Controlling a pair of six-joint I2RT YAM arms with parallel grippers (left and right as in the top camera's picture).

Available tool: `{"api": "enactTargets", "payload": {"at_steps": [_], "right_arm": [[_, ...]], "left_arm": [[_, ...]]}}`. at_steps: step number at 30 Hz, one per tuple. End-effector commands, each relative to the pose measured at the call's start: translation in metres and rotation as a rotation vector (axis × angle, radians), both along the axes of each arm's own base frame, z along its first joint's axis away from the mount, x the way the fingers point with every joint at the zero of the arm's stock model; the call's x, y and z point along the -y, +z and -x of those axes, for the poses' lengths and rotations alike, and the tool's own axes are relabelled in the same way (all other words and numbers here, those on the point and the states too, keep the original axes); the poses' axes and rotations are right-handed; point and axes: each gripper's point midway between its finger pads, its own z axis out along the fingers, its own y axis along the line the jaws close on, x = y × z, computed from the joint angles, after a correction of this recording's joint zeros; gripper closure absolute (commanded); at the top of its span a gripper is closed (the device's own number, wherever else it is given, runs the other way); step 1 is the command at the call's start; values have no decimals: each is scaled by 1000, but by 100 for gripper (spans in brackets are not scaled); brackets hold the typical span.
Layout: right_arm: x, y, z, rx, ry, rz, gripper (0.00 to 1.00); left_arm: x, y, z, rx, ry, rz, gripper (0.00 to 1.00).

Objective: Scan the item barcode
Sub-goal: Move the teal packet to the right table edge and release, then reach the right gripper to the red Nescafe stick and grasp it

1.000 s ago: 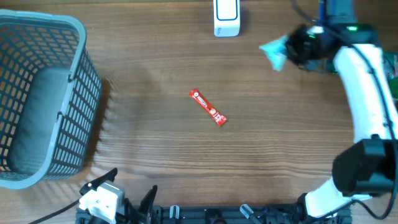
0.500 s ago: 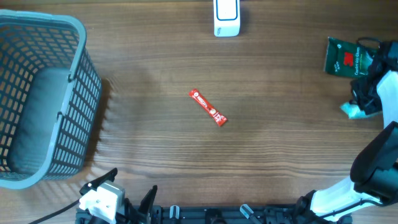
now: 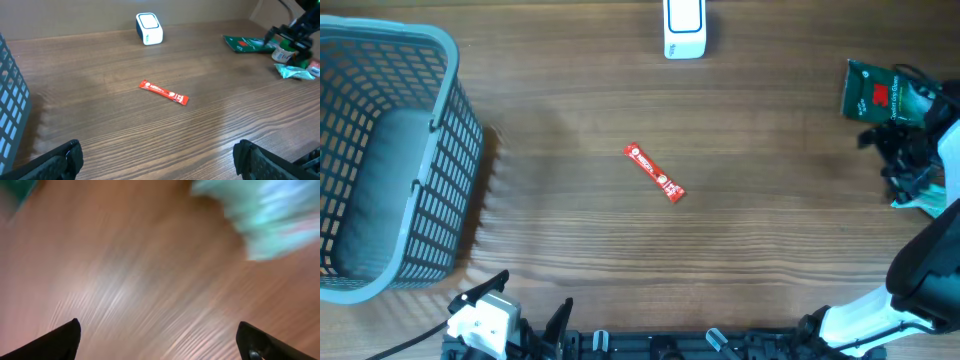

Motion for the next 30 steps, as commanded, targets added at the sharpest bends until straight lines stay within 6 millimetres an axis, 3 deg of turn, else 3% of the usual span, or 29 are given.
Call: {"api": "enactTargets", "payload": {"at_steps": [1, 5, 12, 17, 20, 25, 27, 30], "right_arm": [[-105, 40, -29, 271, 500, -307, 0], [-180, 29, -19, 232, 814, -316, 0], [-288, 26, -22, 295, 1186, -204, 1], [-346, 34, -37, 456, 1354, -107, 0], [-373, 32, -26, 489, 1513, -59, 0], [-386, 0, -30, 401, 1608, 223, 1], [-388, -13, -36, 376, 1618, 322, 10], [-394, -26, -39, 368, 1626, 335, 24]], "left_arm": [[2, 1, 2, 3, -7, 11, 0], [2, 1, 2, 3, -7, 11, 0], [2, 1, 2, 3, -7, 11, 0], [2, 1, 2, 3, -7, 11, 0], [2, 1, 2, 3, -7, 11, 0], [2, 1, 2, 3, -7, 11, 0], [2, 1, 2, 3, -7, 11, 0], [2, 1, 2, 3, -7, 11, 0]]}}
